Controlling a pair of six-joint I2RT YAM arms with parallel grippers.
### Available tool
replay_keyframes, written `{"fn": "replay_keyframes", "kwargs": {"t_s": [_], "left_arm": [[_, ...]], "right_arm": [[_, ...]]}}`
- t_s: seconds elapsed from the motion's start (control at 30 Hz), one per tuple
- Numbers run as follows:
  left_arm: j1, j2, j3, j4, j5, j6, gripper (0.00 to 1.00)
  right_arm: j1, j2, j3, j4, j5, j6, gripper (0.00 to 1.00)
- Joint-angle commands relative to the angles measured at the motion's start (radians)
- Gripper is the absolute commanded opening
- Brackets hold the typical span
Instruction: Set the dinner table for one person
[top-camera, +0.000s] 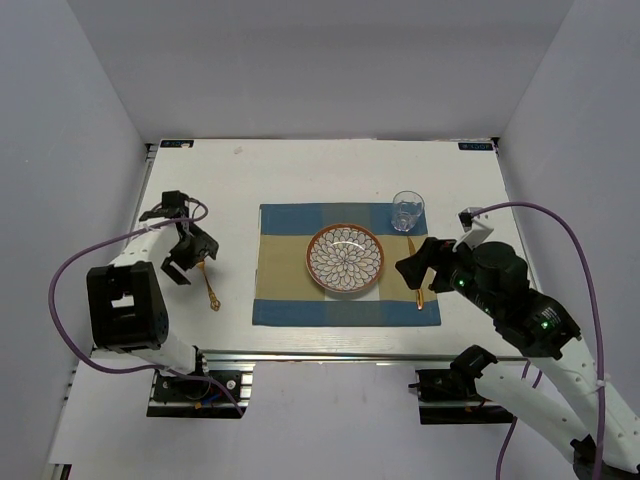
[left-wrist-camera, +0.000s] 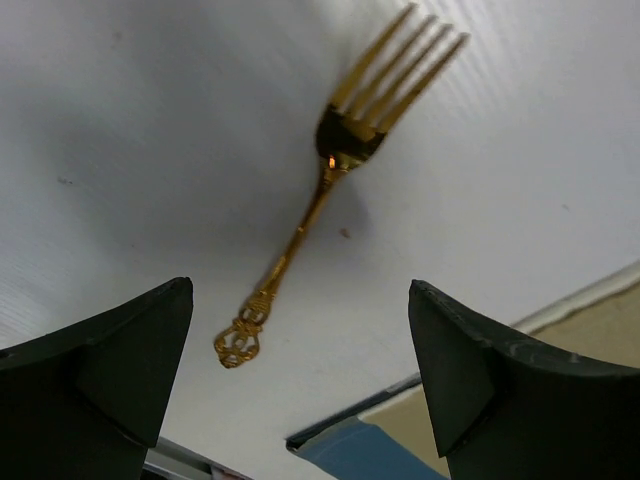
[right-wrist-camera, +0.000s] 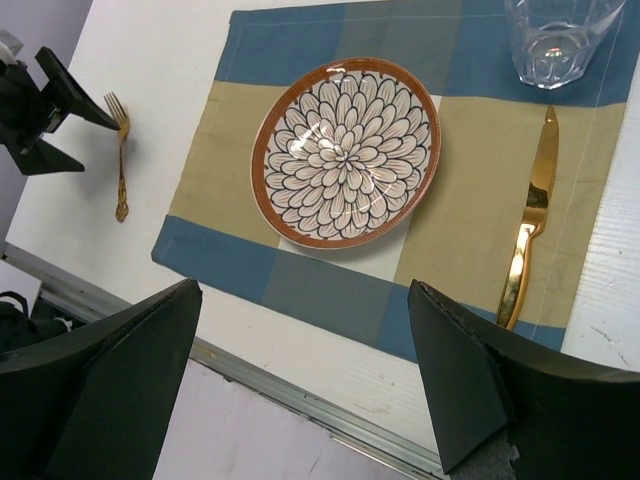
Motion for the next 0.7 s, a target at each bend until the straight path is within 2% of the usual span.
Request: {"fn": "replay_keyframes", "kwargs": {"t_s": [0.0, 0.1, 0.37, 0.4, 0.5, 0.57, 0.63, 0.67], "left_arm": [[0.031, -0.038, -0.055, 0.055, -0.019, 0.01, 0.98], [0.041, -0.044, -0.115, 0.101, 0.003, 0.016, 0.93], [0.041, 0.077, -0.165, 0.198, 0.053, 0.01, 0.83], [0.041, 0.091, -0.164, 0.2, 0.056, 0.01, 0.74], [0.041, 0.111, -0.175, 0.215, 0.053, 0.002, 0.32], [0.041, 0.113, -0.179, 0.224, 0.057, 0.002, 0.2], [0.041, 0.113, -0.164, 0.227, 0.098, 0.024, 0.0], [0.041, 0.105, -0.155, 0.217, 0.099, 0.027, 0.0]], "right_arm": [[0.002, 0.002, -0.016, 0.062, -0.02, -0.017, 0.89], [0.002, 0.011, -0.027, 0.084, -0.034, -0.014, 0.89], [0.004, 0.023, -0.049, 0.111, -0.057, -0.008, 0.89], [0.005, 0.022, -0.049, 0.111, -0.056, -0.008, 0.89], [0.002, 0.016, -0.05, 0.111, -0.047, -0.009, 0.89], [0.004, 0.014, -0.047, 0.111, -0.045, -0.008, 0.89], [0.004, 0.016, -0.043, 0.108, -0.043, -0.011, 0.89], [0.002, 0.014, -0.04, 0.107, -0.04, -0.009, 0.89]]}}
